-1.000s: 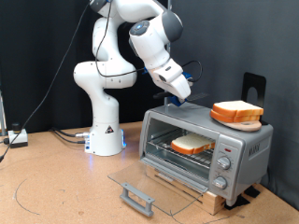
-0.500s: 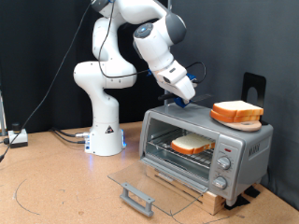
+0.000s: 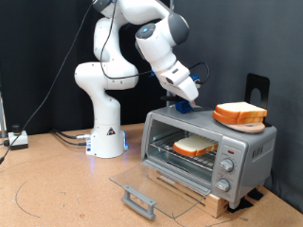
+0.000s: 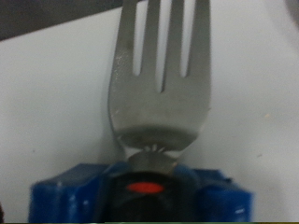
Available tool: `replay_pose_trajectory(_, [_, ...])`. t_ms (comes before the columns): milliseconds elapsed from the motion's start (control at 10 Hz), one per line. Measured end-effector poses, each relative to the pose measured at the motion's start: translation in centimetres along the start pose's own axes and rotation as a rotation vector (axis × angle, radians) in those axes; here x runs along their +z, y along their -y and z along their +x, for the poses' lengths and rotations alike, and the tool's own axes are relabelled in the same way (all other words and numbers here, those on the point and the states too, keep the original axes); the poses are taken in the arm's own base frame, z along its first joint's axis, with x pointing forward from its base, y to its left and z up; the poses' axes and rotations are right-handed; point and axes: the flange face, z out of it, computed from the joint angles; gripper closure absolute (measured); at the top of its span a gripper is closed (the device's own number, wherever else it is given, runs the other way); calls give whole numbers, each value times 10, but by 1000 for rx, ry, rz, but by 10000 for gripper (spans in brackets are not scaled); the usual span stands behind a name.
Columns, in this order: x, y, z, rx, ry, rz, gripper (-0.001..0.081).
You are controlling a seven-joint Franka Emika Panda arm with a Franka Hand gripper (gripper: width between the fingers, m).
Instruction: Make a piece of toast with the oven
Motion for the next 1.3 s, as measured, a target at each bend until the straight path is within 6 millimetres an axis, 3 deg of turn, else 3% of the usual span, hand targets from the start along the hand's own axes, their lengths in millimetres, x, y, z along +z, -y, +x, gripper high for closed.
replay_pose_trajectory(400, [-43, 4, 13, -36, -120, 19, -1])
replay_pose_trajectory(700, [-52, 4, 12, -45, -141, -6, -1])
replay_pose_trajectory(1000, [-80, -24, -5, -21, -188, -64, -1])
replay_pose_trajectory(1300, [-110, -49, -31, -19, -98, -59, -1])
